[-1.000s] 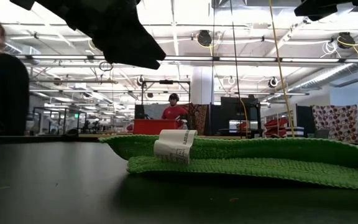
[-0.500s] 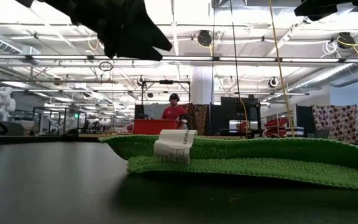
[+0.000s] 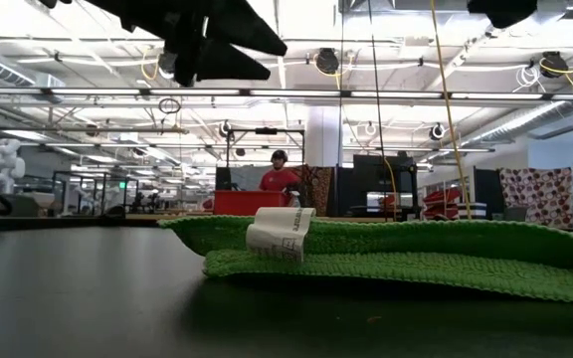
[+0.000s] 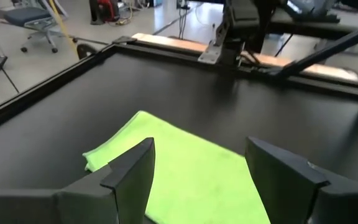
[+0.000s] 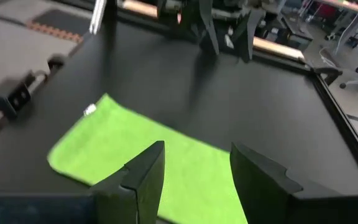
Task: Roll towel into tight, uniform cylinder
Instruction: Roll the green towel
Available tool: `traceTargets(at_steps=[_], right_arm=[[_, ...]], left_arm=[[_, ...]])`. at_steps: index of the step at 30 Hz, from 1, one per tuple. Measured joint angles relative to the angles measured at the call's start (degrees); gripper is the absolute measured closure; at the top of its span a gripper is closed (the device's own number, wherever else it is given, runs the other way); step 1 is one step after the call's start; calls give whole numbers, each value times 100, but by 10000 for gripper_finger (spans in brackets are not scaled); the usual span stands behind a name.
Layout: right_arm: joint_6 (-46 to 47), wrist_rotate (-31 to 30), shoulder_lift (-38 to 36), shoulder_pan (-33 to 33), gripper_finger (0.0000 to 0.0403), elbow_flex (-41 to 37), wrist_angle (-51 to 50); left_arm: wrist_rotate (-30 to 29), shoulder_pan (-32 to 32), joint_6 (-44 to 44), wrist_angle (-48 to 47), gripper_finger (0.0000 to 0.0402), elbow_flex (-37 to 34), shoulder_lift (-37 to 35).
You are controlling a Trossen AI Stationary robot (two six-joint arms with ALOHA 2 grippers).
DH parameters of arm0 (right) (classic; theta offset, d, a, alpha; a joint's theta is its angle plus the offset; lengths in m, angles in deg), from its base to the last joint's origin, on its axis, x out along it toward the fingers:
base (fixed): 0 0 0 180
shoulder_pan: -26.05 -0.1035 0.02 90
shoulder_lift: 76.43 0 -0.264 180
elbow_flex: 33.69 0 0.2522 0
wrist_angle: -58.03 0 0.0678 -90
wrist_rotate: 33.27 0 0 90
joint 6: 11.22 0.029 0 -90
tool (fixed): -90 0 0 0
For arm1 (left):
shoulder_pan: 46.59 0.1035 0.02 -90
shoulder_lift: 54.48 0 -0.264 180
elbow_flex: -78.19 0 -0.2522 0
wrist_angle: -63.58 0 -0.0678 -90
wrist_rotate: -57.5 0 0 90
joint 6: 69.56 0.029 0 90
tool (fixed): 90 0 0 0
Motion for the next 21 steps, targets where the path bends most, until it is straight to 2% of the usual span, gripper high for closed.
traceTargets(at_steps=[15, 18, 21], right_arm=[[177, 88, 36, -1, 229, 0, 1018], [214, 896, 218, -5, 229, 0, 1030], [255, 1694, 693, -77, 229, 2, 1057]], left_arm=[[80, -15, 2, 49, 146, -2, 2], [259, -15, 31, -75, 146, -2, 2], [540, -30, 78, -587, 146, -2, 2]])
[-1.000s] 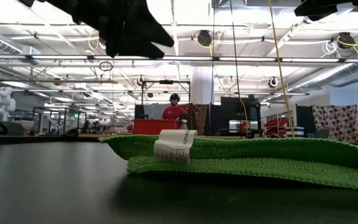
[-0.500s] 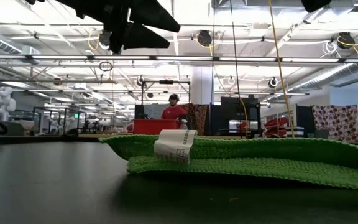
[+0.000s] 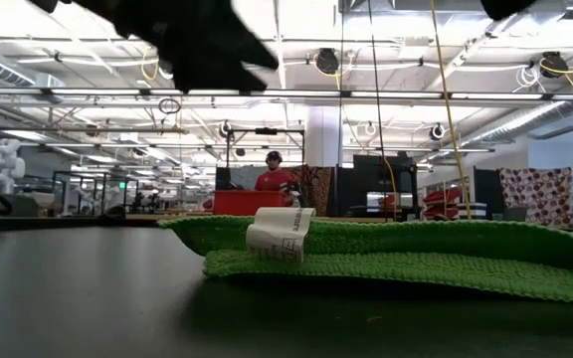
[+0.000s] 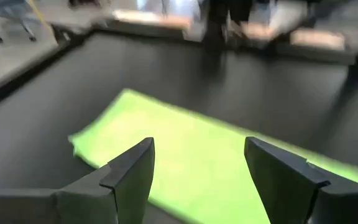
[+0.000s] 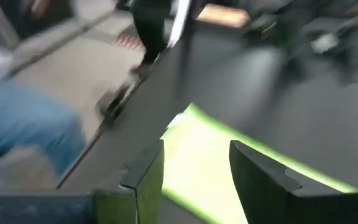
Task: Roll towel into tight, uniform cylinder
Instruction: Roll the green towel
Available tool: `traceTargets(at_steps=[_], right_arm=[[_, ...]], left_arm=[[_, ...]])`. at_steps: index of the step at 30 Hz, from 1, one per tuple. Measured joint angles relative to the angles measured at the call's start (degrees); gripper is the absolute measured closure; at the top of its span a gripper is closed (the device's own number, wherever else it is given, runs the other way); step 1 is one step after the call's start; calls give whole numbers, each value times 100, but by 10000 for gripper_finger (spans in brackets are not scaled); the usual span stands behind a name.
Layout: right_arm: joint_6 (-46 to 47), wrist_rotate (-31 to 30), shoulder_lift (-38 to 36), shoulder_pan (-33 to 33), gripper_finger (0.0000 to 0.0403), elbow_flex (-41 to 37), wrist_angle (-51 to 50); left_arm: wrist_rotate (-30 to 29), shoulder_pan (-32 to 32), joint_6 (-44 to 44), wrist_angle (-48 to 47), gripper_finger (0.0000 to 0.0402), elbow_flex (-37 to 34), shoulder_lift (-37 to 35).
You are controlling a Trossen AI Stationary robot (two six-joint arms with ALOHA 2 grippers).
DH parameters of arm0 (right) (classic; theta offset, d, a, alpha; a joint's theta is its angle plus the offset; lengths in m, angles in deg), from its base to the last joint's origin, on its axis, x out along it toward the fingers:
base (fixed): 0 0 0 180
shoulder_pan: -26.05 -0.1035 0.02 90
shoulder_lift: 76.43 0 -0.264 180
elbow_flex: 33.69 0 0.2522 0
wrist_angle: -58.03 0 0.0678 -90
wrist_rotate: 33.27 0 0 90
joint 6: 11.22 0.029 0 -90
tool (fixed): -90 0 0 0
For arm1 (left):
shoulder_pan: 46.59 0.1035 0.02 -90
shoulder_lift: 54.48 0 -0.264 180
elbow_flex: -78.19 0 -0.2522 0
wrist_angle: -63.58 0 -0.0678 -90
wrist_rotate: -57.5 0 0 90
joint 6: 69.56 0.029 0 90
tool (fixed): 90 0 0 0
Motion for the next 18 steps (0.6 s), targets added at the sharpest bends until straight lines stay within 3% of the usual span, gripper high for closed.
traceTargets(at_steps=[4, 10, 18], right_arm=[[14, 118, 1022, -182, 229, 0, 414], [-139, 28, 2252, -464, 232, 0, 1606], [-672, -357, 3480, -908, 248, 50, 2866]], left_arm=[[121, -104, 8, -570, 146, 0, 157], [986, -191, -245, -612, 146, -9, 525], [955, -520, -228, -585, 146, -9, 748]])
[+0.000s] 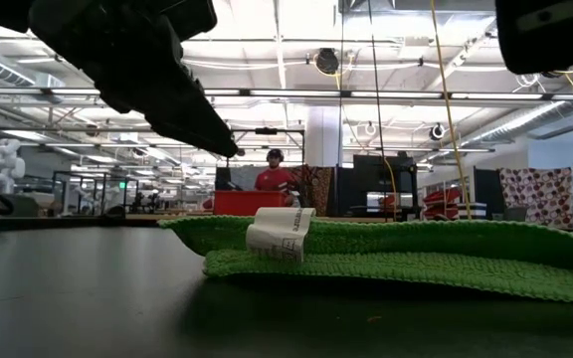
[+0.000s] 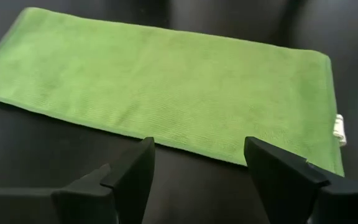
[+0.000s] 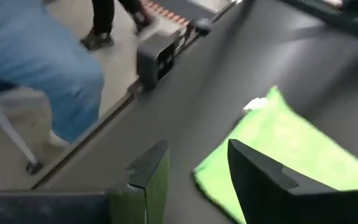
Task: Roll towel into tight, uniform cylinder
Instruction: Roll the green towel
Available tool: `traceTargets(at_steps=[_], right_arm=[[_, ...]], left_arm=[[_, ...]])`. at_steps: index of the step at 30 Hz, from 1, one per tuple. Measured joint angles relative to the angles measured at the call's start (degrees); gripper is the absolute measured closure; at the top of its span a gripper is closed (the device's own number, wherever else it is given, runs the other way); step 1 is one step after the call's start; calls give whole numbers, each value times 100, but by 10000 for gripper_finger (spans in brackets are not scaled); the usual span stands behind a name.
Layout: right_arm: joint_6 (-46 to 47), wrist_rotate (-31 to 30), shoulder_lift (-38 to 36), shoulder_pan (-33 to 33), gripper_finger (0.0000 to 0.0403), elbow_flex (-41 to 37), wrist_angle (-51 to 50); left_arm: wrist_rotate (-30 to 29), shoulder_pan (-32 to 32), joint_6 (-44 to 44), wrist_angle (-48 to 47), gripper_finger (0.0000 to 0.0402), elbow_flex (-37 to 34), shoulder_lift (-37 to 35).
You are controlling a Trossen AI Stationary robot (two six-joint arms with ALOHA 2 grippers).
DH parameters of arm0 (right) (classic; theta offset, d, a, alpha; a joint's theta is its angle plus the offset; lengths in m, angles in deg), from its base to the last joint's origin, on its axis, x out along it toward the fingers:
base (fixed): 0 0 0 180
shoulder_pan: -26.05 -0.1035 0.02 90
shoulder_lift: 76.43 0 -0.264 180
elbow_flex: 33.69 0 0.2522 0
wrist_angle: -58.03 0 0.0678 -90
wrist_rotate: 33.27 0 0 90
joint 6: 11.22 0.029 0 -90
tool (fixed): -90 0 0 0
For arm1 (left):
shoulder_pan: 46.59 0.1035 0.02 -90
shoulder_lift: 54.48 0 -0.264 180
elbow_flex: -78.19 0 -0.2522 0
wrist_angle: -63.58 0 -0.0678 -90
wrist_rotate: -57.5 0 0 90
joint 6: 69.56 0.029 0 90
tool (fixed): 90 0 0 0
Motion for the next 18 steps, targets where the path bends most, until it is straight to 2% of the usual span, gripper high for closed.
traceTargets(at_steps=[5, 9, 12, 18], right_arm=[[-244, -351, 689, -91, 250, 517, -169], [-498, -719, 1117, -126, 250, 1023, -670], [-516, -792, 1327, -125, 250, 1334, -1101], [-427, -930, 1536, -121, 249, 1510, -1306]], left_arm=[[-53, -45, -1, 28, 146, 0, 0], [151, -117, -1, 43, 146, 0, 0], [354, -151, -1, 47, 146, 0, 0], [367, -233, 1, 25, 146, 0, 0]])
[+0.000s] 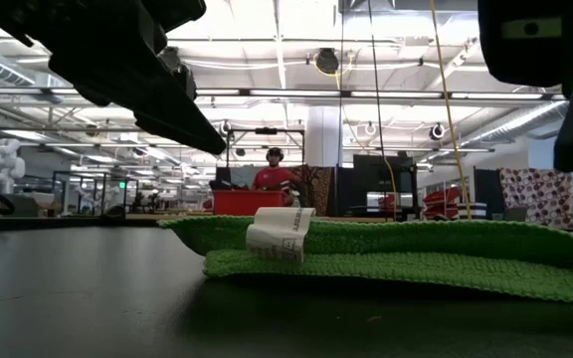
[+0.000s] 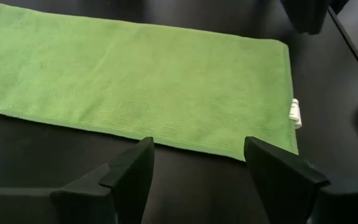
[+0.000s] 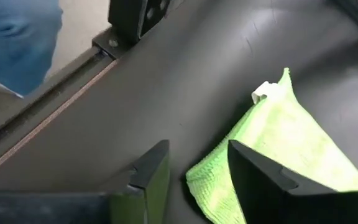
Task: Roll towel into tight, uniform cylinder
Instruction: Roll the green towel
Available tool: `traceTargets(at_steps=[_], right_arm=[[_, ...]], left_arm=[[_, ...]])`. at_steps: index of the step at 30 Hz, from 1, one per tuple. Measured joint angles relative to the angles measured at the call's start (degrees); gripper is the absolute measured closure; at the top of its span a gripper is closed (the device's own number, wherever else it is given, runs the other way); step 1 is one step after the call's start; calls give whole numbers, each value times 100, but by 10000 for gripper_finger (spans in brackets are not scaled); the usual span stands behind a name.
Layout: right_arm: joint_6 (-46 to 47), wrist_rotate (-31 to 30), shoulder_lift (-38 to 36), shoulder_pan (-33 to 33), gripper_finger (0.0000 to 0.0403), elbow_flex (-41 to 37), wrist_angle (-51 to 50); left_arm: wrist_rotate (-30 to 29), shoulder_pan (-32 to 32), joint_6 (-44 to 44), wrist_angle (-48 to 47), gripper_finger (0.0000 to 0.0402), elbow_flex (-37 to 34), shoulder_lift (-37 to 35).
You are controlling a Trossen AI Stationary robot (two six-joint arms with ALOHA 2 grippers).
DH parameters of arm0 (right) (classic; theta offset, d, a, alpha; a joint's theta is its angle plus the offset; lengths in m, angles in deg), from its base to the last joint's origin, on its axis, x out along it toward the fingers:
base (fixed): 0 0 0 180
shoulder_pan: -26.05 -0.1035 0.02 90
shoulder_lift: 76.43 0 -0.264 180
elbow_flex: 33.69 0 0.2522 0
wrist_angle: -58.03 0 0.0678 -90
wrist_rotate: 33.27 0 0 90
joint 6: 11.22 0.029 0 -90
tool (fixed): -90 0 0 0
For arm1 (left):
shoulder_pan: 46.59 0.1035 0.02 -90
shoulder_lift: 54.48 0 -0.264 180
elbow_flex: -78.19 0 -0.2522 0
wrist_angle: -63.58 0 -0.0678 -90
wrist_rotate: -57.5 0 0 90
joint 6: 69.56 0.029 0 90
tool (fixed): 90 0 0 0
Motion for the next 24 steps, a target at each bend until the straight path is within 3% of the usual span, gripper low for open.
traceTargets(at_steps=[8, 18, 24], right_arm=[[243, -115, 0, -63, 246, 0, -106], [311, -269, 0, -74, 174, -2, -37], [280, -409, 23, -79, 175, -2, 10]], left_arm=[[0, -91, -4, -17, 146, 2, 0], [286, -330, 88, -24, 146, 2, 0], [251, -610, 476, -35, 146, 2, 0]])
